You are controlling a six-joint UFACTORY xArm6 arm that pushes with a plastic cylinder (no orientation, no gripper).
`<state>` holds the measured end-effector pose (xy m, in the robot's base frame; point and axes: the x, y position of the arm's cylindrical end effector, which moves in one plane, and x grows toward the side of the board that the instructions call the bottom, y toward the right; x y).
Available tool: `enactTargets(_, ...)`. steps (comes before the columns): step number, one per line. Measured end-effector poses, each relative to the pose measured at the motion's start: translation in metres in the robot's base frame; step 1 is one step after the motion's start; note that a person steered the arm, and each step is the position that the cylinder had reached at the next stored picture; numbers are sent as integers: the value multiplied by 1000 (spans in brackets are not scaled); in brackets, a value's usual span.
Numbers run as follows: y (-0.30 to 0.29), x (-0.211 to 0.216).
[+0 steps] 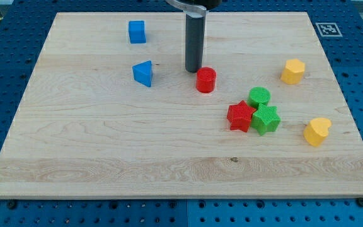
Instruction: Move the red circle above the red star
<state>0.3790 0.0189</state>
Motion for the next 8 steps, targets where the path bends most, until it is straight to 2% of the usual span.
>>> enactTargets(2, 7, 27)
enactTargets(8, 34, 46)
